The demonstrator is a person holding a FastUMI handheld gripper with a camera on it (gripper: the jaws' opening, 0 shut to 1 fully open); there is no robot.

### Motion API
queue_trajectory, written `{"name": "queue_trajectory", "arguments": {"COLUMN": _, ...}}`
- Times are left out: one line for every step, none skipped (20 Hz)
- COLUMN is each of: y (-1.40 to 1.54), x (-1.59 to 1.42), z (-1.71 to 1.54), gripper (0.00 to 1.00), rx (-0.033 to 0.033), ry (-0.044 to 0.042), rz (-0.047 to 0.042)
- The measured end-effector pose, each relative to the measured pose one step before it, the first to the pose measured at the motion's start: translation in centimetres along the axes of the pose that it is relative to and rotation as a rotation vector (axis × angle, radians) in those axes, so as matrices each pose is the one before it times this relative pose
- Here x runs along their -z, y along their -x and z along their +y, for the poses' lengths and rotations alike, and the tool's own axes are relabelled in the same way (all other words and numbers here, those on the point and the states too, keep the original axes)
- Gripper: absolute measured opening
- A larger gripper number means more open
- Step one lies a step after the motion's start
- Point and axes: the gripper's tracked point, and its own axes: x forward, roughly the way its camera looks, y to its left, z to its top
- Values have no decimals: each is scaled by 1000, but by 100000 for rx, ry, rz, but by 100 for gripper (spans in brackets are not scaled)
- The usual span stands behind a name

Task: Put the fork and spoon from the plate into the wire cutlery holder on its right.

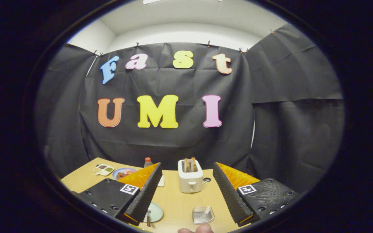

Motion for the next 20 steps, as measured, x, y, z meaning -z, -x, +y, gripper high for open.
{"name": "queue_trajectory", "arguments": {"y": -250, "x": 982, "z": 906, "gripper": 95, "rx": -1898, "ry": 304, "rz": 1979}}
{"name": "queue_trajectory", "arguments": {"y": -155, "x": 764, "z": 729, "gripper": 95, "rx": -1329, "ry": 1024, "rz": 1612}}
{"name": "queue_trajectory", "arguments": {"y": -163, "x": 762, "z": 851, "gripper": 95, "rx": -1412, "ry": 1064, "rz": 1134}}
{"name": "queue_trajectory", "arguments": {"y": -237, "x": 727, "z": 904, "gripper": 95, "rx": -1634, "ry": 994, "rz": 1229}}
{"name": "queue_trajectory", "arguments": {"y": -498, "x": 1080, "z": 1118, "gripper": 95, "rx": -2186, "ry": 960, "rz": 1721}}
{"name": "queue_trajectory", "arguments": {"y": -417, "x": 1259, "z": 985, "gripper": 95, "rx": -1658, "ry": 1060, "rz": 2551}}
{"name": "queue_trajectory", "arguments": {"y": -522, "x": 1567, "z": 868, "gripper": 95, "rx": -1456, "ry": 1234, "rz": 2972}}
{"name": "queue_trajectory", "arguments": {"y": -542, "x": 1379, "z": 892, "gripper": 96, "rx": -1420, "ry": 1154, "rz": 2740}}
{"name": "queue_trajectory", "arguments": {"y": -633, "x": 1535, "z": 882, "gripper": 96, "rx": -1299, "ry": 1344, "rz": 2945}}
{"name": "queue_trajectory", "arguments": {"y": -713, "x": 1634, "z": 774, "gripper": 96, "rx": -1138, "ry": 1527, "rz": 3485}}
{"name": "queue_trajectory", "arguments": {"y": -969, "x": 1821, "z": 788, "gripper": 96, "rx": -1421, "ry": 1479, "rz": 3644}}
{"name": "queue_trajectory", "arguments": {"y": -977, "x": 1752, "z": 716, "gripper": 96, "rx": -1309, "ry": 771, "rz": 4543}}
{"name": "queue_trajectory", "arguments": {"y": -1018, "x": 1969, "z": 717, "gripper": 96, "rx": -1574, "ry": -170, "rz": 4958}}
{"name": "queue_trajectory", "arguments": {"y": -753, "x": 1705, "z": 741, "gripper": 96, "rx": -1523, "ry": -347, "rz": 4642}}
{"name": "queue_trajectory", "arguments": {"y": -945, "x": 1552, "z": 733, "gripper": 96, "rx": -1481, "ry": 13, "rz": 4176}}
{"name": "queue_trajectory", "arguments": {"y": -812, "x": 1268, "z": 671, "gripper": 96, "rx": -1472, "ry": 717, "rz": 3671}}
{"name": "queue_trajectory", "arguments": {"y": -1034, "x": 1104, "z": 579, "gripper": 96, "rx": -1179, "ry": 542, "rz": 3341}}
{"name": "queue_trajectory", "arguments": {"y": -1030, "x": 1009, "z": 552, "gripper": 96, "rx": -1491, "ry": 358, "rz": 3578}}
{"name": "queue_trajectory", "arguments": {"y": -1057, "x": 1317, "z": 679, "gripper": 96, "rx": -1490, "ry": 134, "rz": 3692}}
{"name": "queue_trajectory", "arguments": {"y": -835, "x": 1160, "z": 470, "gripper": 96, "rx": -1301, "ry": -279, "rz": 3428}}
